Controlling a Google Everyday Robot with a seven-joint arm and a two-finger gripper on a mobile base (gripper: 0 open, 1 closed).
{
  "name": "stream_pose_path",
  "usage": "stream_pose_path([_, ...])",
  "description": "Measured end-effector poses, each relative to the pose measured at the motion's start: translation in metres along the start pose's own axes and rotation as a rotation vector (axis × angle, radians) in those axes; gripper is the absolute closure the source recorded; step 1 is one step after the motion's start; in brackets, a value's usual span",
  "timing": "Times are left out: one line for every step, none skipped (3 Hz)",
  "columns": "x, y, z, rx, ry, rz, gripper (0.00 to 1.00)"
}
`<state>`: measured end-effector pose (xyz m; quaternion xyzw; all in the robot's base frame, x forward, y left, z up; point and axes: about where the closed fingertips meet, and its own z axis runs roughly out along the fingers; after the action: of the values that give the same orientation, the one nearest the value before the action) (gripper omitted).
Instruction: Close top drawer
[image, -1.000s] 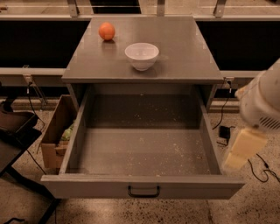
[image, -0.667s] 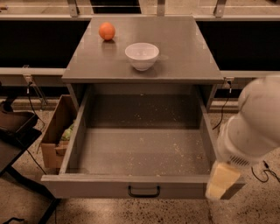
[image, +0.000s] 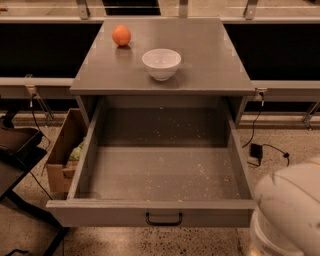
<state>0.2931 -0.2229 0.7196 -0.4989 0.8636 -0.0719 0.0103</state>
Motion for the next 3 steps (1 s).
stream_pose_path([0.028, 0.027, -0.021, 0.037, 0.068, 0.037, 0.5])
stream_pose_path([0.023, 0.044, -0.006, 0.006, 0.026, 0.019, 0.72])
stream_pose_path([-0.007, 0.05, 0.035, -0.033, -0.096, -0.014, 0.95])
